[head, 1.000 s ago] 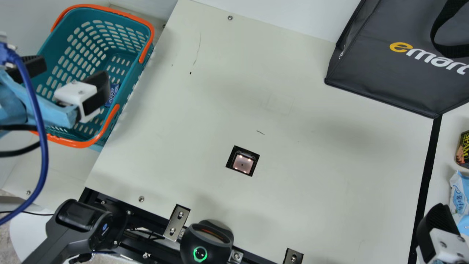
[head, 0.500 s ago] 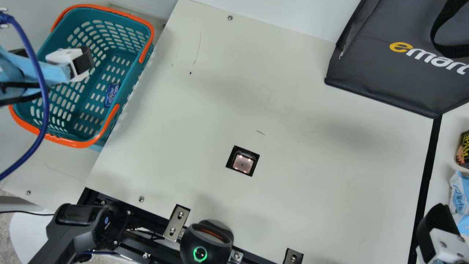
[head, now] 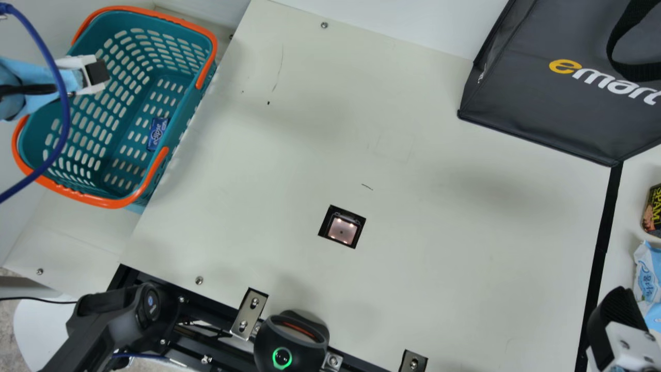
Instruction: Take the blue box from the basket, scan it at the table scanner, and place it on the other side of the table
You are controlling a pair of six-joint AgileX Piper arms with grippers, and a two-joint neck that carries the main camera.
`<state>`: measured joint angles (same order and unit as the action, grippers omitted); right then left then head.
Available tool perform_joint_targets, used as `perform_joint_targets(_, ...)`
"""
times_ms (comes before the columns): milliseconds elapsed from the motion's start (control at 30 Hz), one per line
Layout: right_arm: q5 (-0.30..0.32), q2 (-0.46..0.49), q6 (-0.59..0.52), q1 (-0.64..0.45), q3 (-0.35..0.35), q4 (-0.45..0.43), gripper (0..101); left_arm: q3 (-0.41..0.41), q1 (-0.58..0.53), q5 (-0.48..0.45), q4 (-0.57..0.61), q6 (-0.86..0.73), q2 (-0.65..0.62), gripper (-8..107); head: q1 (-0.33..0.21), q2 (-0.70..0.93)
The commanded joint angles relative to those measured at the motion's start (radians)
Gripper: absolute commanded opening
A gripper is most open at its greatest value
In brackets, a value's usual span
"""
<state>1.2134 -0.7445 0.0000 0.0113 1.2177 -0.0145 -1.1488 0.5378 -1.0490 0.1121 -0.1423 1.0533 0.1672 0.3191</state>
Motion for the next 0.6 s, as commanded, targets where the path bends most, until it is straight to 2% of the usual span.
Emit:
perform_joint_targets(0, 0.000, 0.000, 0.000, 0.000, 0.000, 0.000, 95, -0.001, 0.021, 0.001, 0.014, -0.051, 0.027, 90, -0.029, 0.002)
perform_joint_targets(267, 0.002, 0.000, 0.000, 0.000, 0.000, 0.000, 95, -0.011, 0.066, 0.021, 0.054, -0.172, 0.146, 90, -0.029, 0.002)
perform_joint_targets(567, 0.002, 0.000, 0.000, 0.000, 0.000, 0.000, 95, -0.050, 0.062, 0.053, 0.052, -0.232, 0.302, 90, -0.029, 0.002)
